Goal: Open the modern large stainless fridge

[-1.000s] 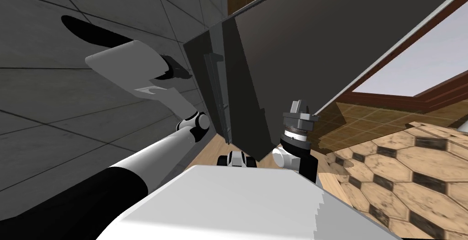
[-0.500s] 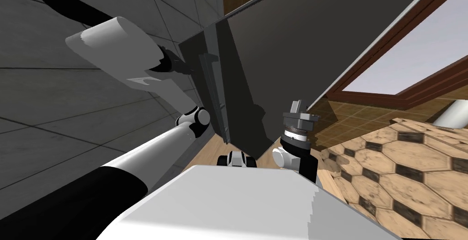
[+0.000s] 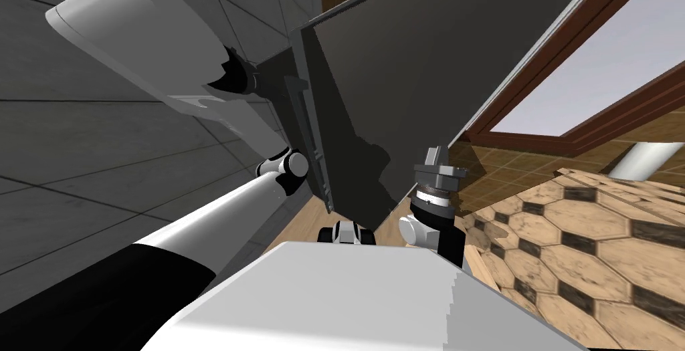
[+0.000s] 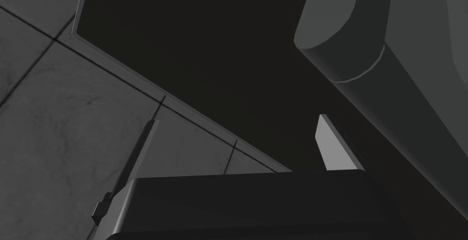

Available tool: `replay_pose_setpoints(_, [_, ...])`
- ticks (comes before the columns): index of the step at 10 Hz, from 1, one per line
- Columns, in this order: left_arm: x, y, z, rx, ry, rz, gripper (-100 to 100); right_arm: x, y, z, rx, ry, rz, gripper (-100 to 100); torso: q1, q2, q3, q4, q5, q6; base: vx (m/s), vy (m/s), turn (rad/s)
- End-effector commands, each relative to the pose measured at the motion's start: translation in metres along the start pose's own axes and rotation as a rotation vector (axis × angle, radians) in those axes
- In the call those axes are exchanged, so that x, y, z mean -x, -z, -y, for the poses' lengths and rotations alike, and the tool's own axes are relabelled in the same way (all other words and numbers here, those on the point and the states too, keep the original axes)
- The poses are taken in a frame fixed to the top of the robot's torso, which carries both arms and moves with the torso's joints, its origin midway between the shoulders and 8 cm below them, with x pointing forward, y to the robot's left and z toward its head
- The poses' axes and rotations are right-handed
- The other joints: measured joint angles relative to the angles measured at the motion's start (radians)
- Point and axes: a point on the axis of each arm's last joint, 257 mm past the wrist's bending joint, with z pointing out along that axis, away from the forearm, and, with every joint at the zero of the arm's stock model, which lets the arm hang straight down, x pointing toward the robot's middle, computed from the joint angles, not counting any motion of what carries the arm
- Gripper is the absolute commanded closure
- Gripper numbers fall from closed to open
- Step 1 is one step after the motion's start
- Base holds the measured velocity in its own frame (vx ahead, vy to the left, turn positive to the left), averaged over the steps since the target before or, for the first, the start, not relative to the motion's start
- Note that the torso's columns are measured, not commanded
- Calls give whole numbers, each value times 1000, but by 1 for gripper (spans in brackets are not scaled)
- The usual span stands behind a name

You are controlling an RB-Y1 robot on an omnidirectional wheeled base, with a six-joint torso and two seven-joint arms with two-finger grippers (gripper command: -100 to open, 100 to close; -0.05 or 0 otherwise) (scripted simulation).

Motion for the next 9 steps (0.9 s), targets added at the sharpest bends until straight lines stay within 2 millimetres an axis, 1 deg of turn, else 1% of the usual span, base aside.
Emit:
replay_pose_setpoints(1, [-16, 6, -2, 37, 28, -7, -100, 0, 0, 0, 0, 0, 0, 0, -5, 1, 1, 0, -2, 2, -39, -50, -16])
replay_pose_setpoints(4, [-28, 11, -4, 63, 46, -11, -100, 0, 0, 0, 0, 0, 0, 0, -24, 7, 6, 2, -12, 10, -22, -42, -66])
replay_pose_setpoints(6, [-34, 13, -5, 76, 55, -13, -100, 0, 0, 0, 0, 0, 0, 0, -32, 1, 0, 3, -18, 14, -3, -37, -19])
replay_pose_setpoints(7, [-39, 15, -6, 86, 61, -14, -100, 0, 0, 0, 0, 0, 0, 0, -32, 0, -1, 2, -17, 13, -1, -78, -54])
replay_pose_setpoints(8, [-28, 12, -1, 72, 64, 5, -100, 0, 0, 0, 0, 0, 0, 0, -35, -3, -3, 3, -19, 15, -9, -5, 35])
replay_pose_setpoints(9, [-14, 7, -1, 72, 99, 16, -100, 0, 0, 0, 0, 0, 0, 0, -32, -3, -3, 1, -18, 11, 14, 97, -5])
